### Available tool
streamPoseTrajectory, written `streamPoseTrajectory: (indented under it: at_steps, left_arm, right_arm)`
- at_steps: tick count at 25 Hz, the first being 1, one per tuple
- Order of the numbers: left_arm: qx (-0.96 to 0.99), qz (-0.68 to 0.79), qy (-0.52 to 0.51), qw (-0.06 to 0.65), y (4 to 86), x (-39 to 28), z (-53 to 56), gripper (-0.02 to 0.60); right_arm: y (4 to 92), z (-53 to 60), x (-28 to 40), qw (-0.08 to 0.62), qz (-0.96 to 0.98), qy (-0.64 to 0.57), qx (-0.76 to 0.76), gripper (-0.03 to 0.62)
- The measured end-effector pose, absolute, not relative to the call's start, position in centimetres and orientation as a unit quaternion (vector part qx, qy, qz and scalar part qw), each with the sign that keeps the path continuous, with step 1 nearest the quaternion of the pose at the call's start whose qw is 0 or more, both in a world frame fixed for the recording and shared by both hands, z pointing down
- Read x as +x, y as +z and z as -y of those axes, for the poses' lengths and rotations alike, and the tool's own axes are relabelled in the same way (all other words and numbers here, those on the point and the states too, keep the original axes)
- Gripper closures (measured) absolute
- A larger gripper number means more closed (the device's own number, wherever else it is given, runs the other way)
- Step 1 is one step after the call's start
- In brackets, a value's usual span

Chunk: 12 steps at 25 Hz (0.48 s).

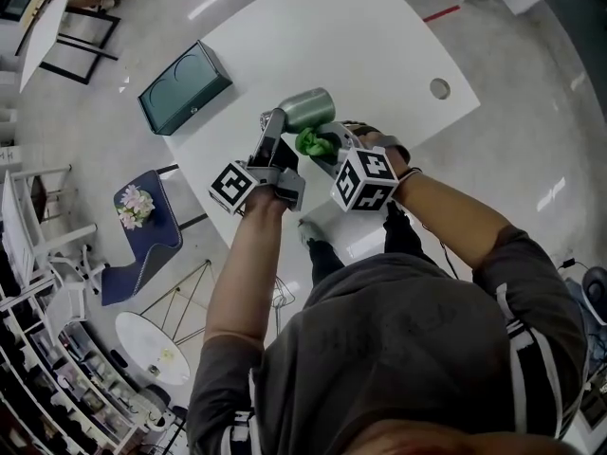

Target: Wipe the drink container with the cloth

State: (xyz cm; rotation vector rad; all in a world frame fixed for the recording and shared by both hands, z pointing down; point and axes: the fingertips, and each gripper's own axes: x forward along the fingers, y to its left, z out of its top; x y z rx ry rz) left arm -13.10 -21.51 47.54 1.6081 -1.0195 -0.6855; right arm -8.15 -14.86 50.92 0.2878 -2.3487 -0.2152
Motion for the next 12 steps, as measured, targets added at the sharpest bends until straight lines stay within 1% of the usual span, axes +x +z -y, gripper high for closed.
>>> streamPoseTrajectory:
  at_steps: [5, 8, 12]
  left_arm:
    - [0.687, 0.397, -0.302, 0.529, 46.6, -12.2, 20.7, 0.33]
    - [0.706, 0.382, -0.299, 0.517, 46.4, -12.3, 20.7, 0.33]
    - [0.727, 0.367, -0.295, 0.5, 45.4, -12.4, 20.2, 0.33]
  right_arm:
    - [51.7, 16.3, -6.0, 0.369, 0.915, -0.043, 0.155, 0.479]
    - [52.3, 18.6, -4.0, 0.368, 0.911, -0.016, 0.188, 0.479]
    - [51.2, 20.2, -1.9, 0.33, 0.917, 0.05, 0.218, 0.478]
